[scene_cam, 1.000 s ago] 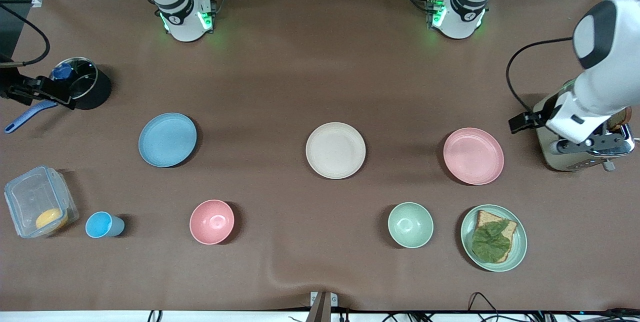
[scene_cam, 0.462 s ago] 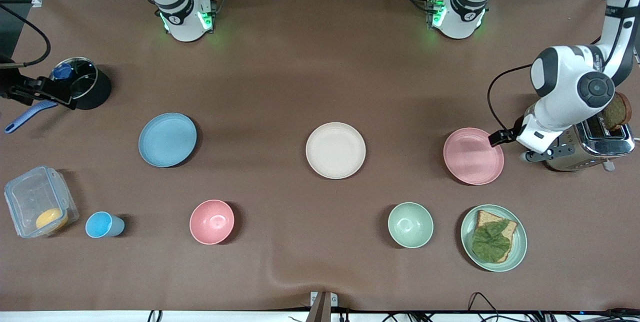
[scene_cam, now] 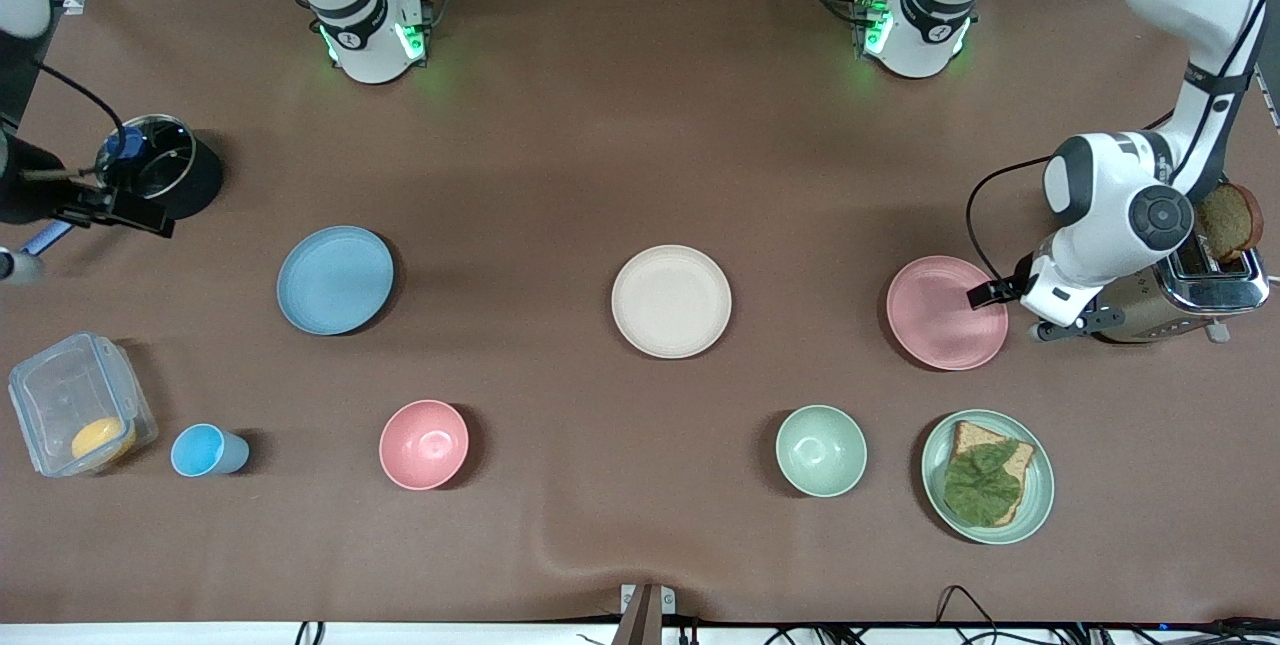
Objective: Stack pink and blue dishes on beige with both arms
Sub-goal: 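Grip the pink plate with the left gripper while the right gripper reaches the blue plate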
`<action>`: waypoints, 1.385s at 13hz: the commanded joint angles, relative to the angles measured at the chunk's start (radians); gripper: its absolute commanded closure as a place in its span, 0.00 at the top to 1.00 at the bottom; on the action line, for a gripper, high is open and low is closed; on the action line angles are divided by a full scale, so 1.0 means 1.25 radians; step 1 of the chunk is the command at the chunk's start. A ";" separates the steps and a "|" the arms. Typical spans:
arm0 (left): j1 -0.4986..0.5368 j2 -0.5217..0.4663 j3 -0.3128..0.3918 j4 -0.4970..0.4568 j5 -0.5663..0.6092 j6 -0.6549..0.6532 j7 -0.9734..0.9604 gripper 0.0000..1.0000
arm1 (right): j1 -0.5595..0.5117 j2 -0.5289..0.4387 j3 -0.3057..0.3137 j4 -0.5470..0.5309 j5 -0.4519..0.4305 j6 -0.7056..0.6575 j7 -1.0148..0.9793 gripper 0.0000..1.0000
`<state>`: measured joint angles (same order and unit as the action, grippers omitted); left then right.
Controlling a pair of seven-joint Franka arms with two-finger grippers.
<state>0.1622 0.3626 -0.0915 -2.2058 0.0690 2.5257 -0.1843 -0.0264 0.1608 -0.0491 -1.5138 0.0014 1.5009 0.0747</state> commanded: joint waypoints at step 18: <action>0.071 0.035 -0.055 0.011 -0.116 0.023 0.017 0.00 | -0.125 0.230 0.014 -0.374 0.017 0.528 -0.284 1.00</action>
<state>0.2314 0.4077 -0.1147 -2.1961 -0.0296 2.5560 -0.1752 -0.1607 0.4242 -0.0495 -1.9882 0.0048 2.1548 -0.2454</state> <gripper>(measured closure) 0.881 0.000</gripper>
